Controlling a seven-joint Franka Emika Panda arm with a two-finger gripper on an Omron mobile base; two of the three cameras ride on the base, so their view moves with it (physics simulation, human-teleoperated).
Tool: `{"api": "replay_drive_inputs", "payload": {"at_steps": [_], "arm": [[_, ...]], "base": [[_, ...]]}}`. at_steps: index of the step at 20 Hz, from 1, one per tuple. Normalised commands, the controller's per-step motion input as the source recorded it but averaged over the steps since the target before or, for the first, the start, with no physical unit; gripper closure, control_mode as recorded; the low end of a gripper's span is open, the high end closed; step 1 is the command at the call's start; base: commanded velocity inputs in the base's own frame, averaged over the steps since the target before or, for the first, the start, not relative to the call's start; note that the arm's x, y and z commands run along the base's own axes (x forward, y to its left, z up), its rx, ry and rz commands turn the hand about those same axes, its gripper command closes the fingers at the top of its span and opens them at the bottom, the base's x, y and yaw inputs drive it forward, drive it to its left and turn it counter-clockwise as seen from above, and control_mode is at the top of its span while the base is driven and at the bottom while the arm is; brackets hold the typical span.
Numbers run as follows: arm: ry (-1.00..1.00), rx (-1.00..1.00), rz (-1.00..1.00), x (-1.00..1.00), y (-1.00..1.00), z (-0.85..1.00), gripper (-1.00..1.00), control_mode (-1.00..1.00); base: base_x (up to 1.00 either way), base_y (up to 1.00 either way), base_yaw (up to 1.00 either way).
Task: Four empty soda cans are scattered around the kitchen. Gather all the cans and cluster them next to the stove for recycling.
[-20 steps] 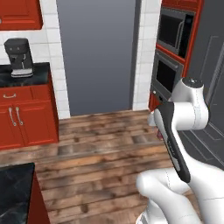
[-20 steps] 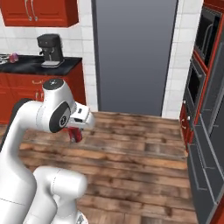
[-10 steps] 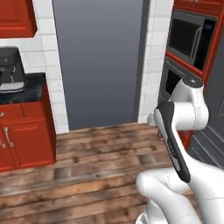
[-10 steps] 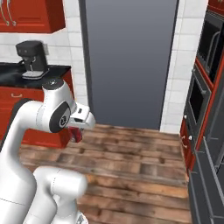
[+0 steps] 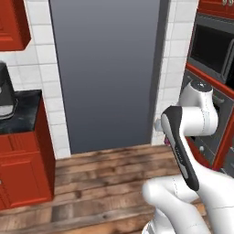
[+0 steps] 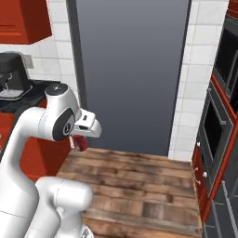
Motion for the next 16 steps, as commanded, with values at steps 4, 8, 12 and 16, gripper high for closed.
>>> {"api": "replay_drive_inputs", "payload": {"at_steps": [4,8,12,16], "arm": [[0.00,0.00,0.00,0.00,0.00,0.00,1.00,1.00],[0.00,0.00,0.00,0.00,0.00,0.00,1.00,1.00],[0.00,0.00,0.00,0.00,0.00,0.00,1.00,1.00],[0.00,0.00,0.00,0.00,0.00,0.00,1.00,1.00]], "base": [[1.00,-0.26,0.01],[1.00,-0.13,0.01],[0.99,0.15,0.00],[0.55,0.84,-0.04]]}}
